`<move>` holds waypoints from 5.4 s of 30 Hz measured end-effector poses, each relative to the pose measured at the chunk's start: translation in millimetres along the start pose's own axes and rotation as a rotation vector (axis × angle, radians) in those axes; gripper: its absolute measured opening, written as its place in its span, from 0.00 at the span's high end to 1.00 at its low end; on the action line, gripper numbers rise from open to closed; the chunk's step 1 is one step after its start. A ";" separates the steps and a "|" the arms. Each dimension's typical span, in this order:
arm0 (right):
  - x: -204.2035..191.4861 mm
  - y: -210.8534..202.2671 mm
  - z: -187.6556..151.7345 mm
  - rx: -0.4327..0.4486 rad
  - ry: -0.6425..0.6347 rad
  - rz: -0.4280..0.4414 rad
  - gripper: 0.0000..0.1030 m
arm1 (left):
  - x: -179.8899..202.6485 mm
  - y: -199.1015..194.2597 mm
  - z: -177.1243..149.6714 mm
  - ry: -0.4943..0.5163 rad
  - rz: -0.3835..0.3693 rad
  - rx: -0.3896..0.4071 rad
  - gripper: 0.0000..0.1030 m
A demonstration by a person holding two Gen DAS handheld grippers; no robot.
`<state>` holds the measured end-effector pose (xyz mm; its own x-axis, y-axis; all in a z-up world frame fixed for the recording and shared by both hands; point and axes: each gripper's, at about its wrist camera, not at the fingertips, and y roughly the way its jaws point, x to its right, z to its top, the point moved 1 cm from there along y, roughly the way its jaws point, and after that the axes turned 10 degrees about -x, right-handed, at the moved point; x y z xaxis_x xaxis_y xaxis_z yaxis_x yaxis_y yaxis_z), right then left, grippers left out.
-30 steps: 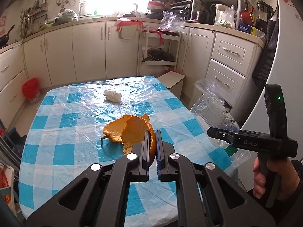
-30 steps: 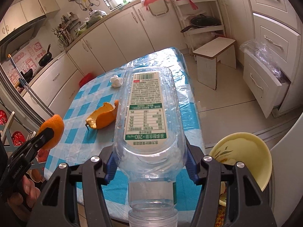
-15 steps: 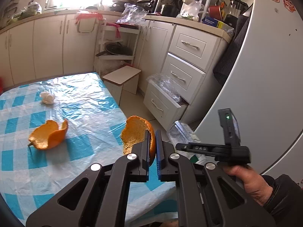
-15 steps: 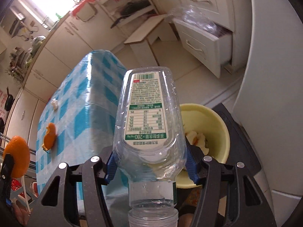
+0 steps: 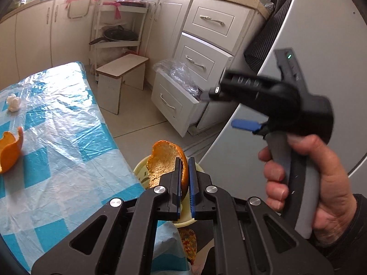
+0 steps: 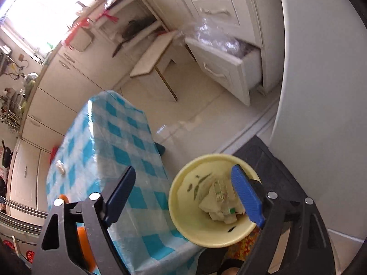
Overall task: Collect trash
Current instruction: 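Open both tools over the bucket to drop the bottle and peel, then move both open tools back over the table toward the remaining peel, then grasp the white tissue with the left tool while the right tool grasps the orange peel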
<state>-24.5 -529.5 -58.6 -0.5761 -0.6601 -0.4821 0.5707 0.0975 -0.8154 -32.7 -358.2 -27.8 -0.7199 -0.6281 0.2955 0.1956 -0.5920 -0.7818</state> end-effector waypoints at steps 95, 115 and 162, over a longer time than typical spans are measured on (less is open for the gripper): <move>-273.5 135.2 -124.7 -0.236 -0.513 -0.006 0.08 | -249.0 -205.2 -59.1 -0.474 0.576 0.227 0.08; -240.5 119.0 -107.8 -0.275 -0.602 0.063 0.92 | -326.7 -19.7 111.7 -0.234 0.504 0.006 0.08; -232.9 101.2 -155.9 -0.297 -0.812 -0.008 0.72 | -256.7 -133.8 -108.1 -0.475 0.500 0.146 0.41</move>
<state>76.1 -249.7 -78.8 0.0815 -0.9783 -0.1904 0.3262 0.2067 -0.9224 54.0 -63.1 -58.5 -0.1579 -0.9754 0.1540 0.5384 -0.2158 -0.8146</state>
